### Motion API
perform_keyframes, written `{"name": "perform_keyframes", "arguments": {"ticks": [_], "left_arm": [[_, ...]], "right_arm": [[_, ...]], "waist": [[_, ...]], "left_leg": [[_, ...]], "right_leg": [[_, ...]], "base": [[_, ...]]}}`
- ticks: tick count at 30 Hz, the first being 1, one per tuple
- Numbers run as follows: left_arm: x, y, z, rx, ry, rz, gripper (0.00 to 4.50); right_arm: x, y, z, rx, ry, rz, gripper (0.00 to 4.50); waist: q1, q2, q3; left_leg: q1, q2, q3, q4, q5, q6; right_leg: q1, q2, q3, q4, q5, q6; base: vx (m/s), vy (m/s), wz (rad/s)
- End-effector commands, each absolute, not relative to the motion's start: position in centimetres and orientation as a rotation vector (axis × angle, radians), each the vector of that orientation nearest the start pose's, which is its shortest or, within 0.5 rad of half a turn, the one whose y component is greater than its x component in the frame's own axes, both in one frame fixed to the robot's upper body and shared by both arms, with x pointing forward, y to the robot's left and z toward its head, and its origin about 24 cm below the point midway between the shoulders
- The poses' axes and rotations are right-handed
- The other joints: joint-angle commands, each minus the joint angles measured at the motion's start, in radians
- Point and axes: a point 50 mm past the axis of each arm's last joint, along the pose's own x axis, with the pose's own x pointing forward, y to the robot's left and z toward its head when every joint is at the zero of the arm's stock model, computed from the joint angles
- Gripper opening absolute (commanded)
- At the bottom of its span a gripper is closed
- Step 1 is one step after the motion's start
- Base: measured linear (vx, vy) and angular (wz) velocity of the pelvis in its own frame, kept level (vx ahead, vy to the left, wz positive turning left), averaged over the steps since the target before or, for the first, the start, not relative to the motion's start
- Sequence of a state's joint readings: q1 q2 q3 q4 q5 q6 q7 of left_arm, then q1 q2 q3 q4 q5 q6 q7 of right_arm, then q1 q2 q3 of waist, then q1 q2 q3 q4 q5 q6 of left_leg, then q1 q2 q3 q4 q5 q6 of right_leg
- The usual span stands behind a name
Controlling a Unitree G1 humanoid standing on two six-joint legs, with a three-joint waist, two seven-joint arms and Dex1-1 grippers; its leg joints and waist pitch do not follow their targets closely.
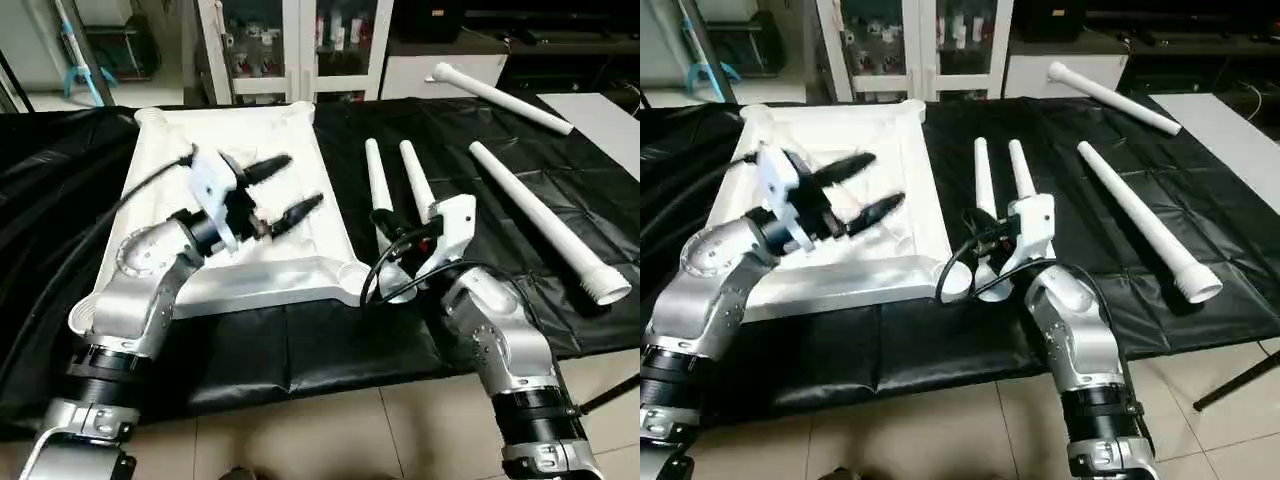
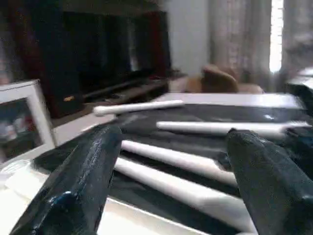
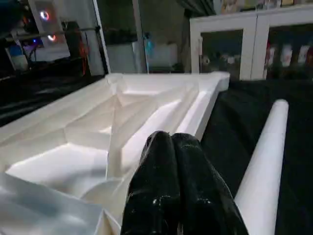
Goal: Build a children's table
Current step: Move to table
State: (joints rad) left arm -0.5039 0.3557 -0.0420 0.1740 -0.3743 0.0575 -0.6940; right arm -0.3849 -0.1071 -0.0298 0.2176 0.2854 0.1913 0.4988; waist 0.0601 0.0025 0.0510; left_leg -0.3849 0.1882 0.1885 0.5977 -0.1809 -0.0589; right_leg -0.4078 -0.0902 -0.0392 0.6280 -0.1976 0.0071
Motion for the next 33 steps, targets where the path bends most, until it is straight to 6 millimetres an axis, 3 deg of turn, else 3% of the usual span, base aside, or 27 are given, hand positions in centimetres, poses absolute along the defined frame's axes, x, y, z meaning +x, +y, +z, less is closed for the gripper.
{"name": "perform_keyframes", "arguments": {"ticks": [1, 2, 4, 9, 14, 16, 18, 20, 21, 22, 23, 24, 25, 26, 27, 28, 29, 30, 31, 32, 33], "left_arm": [[32.6, 15.8, 14.9, 0.058, -0.202, -0.682, 3.86], [32.7, 16.1, 14.6, 0.049, -0.187, -0.621, 3.86], [32.5, 16.6, 14.1, 0.043, -0.184, -0.529, 3.86], [31.2, 16.8, 12.1, 0.022, -0.152, -0.357, 3.86], [30.2, 16.1, 11.7, 0.019, -0.167, -0.266, 3.86], [30.0, 15.4, 11.5, 0.031, -0.172, -0.248, 3.86], [30.1, 14.9, 11.6, 0.048, -0.177, -0.240, 3.86], [30.1, 14.7, 11.6, 0.050, -0.176, -0.230, 3.86], [30.1, 14.5, 11.7, 0.047, -0.175, -0.218, 3.86], [30.1, 14.4, 11.7, 0.046, -0.175, -0.214, 3.86], [30.1, 14.4, 11.7, 0.057, -0.173, -0.201, 3.86], [30.1, 14.3, 11.6, 0.064, -0.169, -0.196, 3.86], [30.1, 14.3, 11.5, 0.072, -0.167, -0.189, 3.86], [30.1, 14.4, 11.4, 0.079, -0.163, -0.178, 3.86], [30.1, 14.4, 11.4, 0.081, -0.159, -0.170, 3.86], [30.1, 14.4, 11.4, 0.083, -0.159, -0.167, 3.86], [30.1, 14.4, 11.4, 0.085, -0.159, -0.166, 3.86], [30.1, 14.3, 11.4, 0.090, -0.160, -0.168, 3.86], [30.1, 14.3, 11.4, 0.090, -0.160, -0.169, 3.86], [30.1, 14.2, 11.5, 0.100, -0.162, -0.169, 3.86], [30.1, 14.3, 11.5, 0.109, -0.162, -0.165, 3.86]], "right_arm": [[31.5, -12.6, 9.4, 0.178, -0.042, 0.566, 0.00], [31.4, -12.6, 9.7, 0.180, -0.052, 0.553, 0.00], [31.2, -12.8, 10.0, 0.172, -0.061, 0.516, 0.00], [30.6, -13.8, 10.4, 0.095, -0.075, 0.343, 0.00], [29.8, -14.2, 10.2, 0.015, -0.078, 0.261, 0.00], [29.7, -14.2, 9.9, 0.039, -0.070, 0.263, 0.00], [29.8, -14.3, 9.8, 0.045, -0.067, 0.263, 0.00], [29.8, -14.3, 9.9, 0.046, -0.067, 0.255, 0.00], [30.0, -14.4, 10.1, 0.058, -0.074, 0.237, 0.00], [30.0, -14.5, 10.2, 0.060, -0.075, 0.232, 0.00], [30.2, -14.7, 10.4, 0.062, -0.078, 0.221, 0.00], [30.3, -14.8, 10.4, 0.059, -0.078, 0.219, 0.00], [30.4, -14.9, 10.4, 0.057, -0.077, 0.219, 0.00], [30.4, -15.0, 10.4, 0.054, -0.077, 0.219, 0.00], [30.5, -15.0, 10.5, 0.052, -0.077, 0.220, 0.00], [30.6, -15.1, 10.5, 0.052, -0.077, 0.223, 0.00], [30.7, -15.2, 10.6, 0.052, -0.078, 0.224, 0.00], [30.8, -15.2, 10.6, 0.052, -0.079, 0.225, 0.00], [30.8, -15.2, 10.6, 0.052, -0.079, 0.225, 0.00], [30.9, -15.3, 10.7, 0.049, -0.080, 0.229, 0.00], [31.1, -15.3, 10.7, 0.046, -0.080, 0.231, 0.00]], "waist": [[0.000, 0.013, -0.068], [0.000, 0.011, -0.069], [0.000, 0.018, -0.068], [-0.003, 0.012, -0.066], [-0.001, 0.010, -0.062], [-0.006, 0.001, -0.060], [-0.006, 0.004, -0.060], [-0.010, 0.007, -0.060], [-0.012, 0.016, -0.062], [-0.020, 0.017, -0.063], [-0.037, 0.006, -0.062], [-0.050, 0.040, -0.064], [-0.072, 0.051, -0.063], [-0.080, 0.054, -0.063], [-0.085, 0.050, -0.059], [-0.082, 0.045, -0.056], [-0.074, 0.027, -0.052], [-0.065, 0.015, -0.056], [-0.060, 0.002, -0.060], [-0.019, -0.037, -0.075], [-0.005, -0.038, -0.053]], "left_leg": [[0.022, 0.033, -0.009, -0.071, -0.168, -0.008], [0.022, 0.031, -0.010, -0.071, -0.176, -0.009], [0.021, 0.031, -0.012, -0.071, -0.185, -0.014], [0.020, 0.032, -0.013, -0.075, -0.202, -0.033], [0.021, 0.034, -0.015, -0.081, -0.249, -0.040], [0.020, 0.032, -0.016, -0.083, -0.287, -0.038], [0.020, 0.033, -0.018, -0.083, -0.289, -0.036], [0.022, 0.037, -0.025, -0.087, -0.283, -0.058], [-0.002, 0.033, -0.059, -0.104, -0.283, -0.025], [0.003, 0.039, -0.074, -0.103, -0.287, -0.022], [-0.025, 0.036, -0.110, -0.107, -0.277, 0.011], [0.001, 0.063, -0.170, -0.120, -0.309, 0.059], [0.023, 0.088, -0.233, -0.135, -0.324, 0.143], [0.037, 0.091, -0.262, -0.136, -0.313, 0.189], [0.033, 0.074, -0.296, -0.140, -0.266, 0.259], [0.024, 0.057, -0.303, -0.146, -0.261, 0.265], [0.001, 0.016, -0.314, -0.149, -0.280, 0.253], [-0.029, -0.037, -0.305, -0.125, -0.294, 0.195], [-0.058, -0.068, -0.289, -0.093, -0.291, 0.156], [-0.087, -0.109, -0.148, 0.145, -0.204, 0.086], [-0.079, -0.064, -0.070, 0.234, -0.200, 0.094]], "right_leg": [[0.048, -0.035, 0.032, -0.060, -0.012, -0.217], [0.050, -0.034, 0.031, -0.062, -0.019, -0.213], [0.050, -0.034, 0.032, -0.064, -0.032, -0.201], [0.047, -0.032, 0.033, -0.074, -0.085, -0.167], [0.042, -0.031, 0.033, -0.083, -0.144, -0.135], [0.039, -0.030, 0.033, -0.091, -0.208, -0.113], [0.038, -0.032, 0.034, -0.092, -0.218, -0.104], [0.035, -0.020, 0.028, -0.089, -0.194, -0.096], [0.059, -0.025, -0.009, -0.074, -0.131, -0.107], [0.056, -0.022, -0.015, -0.073, -0.087, -0.117], [0.078, -0.018, -0.046, -0.062, -0.003, -0.154], [0.065, 0.011, -0.077, -0.036, 0.000, -0.206], [0.048, 0.026, -0.087, 0.005, -0.079, -0.253], [0.037, 0.029, -0.083, 0.021, -0.118, -0.274], [0.034, 0.033, -0.072, 0.041, -0.166, -0.307], [0.038, 0.031, -0.065, 0.040, -0.175, -0.330], [0.050, 0.021, -0.054, 0.024, -0.181, -0.397], [0.082, 0.003, -0.047, -0.021, -0.223, -0.458], [0.100, -0.016, -0.043, -0.046, -0.275, -0.479], [0.124, -0.123, -0.060, -0.167, -0.399, -0.500], [0.091, -0.150, -0.088, -0.172, -0.423, -0.439]], "base": [[0.000, 0.000, 0.00], [0.000, 0.000, 0.00], [0.000, 0.000, 0.00], [0.000, 0.000, 0.00], [0.000, 0.000, 0.00], [0.000, 0.000, 0.00], [0.000, 0.000, 0.00], [0.000, 0.000, 0.00], [0.000, 0.000, 0.00], [0.005, -0.013, 0.18], [0.005, -0.038, 0.37], [0.005, -0.038, 0.37], [0.000, -0.082, 0.50], [0.005, -0.130, 0.53], [0.005, -0.130, 0.53], [0.007, -0.177, 0.55], [-0.002, -0.216, 0.58], [-0.002, -0.216, 0.58], [-0.039, -0.224, 0.48], [-0.040, -0.219, 0.49], [-0.040, -0.219, 0.49]]}}
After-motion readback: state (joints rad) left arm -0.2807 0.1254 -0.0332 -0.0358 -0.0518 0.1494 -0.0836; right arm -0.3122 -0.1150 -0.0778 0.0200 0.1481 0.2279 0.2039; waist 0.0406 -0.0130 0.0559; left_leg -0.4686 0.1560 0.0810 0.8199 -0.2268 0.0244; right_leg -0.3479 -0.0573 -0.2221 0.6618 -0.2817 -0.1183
